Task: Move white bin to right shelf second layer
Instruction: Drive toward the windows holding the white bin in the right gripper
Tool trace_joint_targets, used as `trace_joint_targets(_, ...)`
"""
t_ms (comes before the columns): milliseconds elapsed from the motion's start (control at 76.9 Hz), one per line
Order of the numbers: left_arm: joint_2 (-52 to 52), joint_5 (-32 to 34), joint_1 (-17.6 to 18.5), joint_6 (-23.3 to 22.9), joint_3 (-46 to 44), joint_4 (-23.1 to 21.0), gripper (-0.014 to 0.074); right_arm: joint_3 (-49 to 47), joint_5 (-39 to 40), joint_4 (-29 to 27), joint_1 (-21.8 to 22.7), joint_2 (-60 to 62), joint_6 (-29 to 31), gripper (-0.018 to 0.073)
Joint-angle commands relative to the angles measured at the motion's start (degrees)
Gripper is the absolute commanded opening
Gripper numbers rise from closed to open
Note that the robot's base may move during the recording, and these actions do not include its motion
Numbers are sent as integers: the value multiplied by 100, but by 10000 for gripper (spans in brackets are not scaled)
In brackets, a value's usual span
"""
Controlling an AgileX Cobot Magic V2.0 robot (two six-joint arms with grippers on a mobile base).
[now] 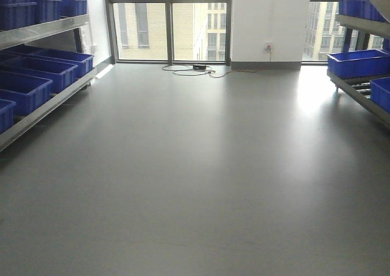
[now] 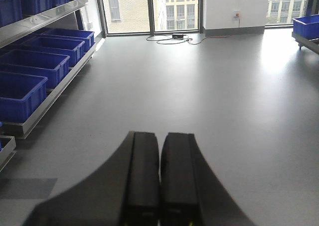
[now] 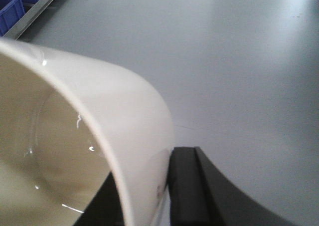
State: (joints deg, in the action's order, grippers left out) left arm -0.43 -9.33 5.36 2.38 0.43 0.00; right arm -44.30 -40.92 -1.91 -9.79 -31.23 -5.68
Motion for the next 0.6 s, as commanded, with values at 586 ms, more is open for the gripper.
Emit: trace_joint_targets(586, -81, 490, 46, -18, 211, 0, 85, -178, 551, -7, 36, -7, 22, 55)
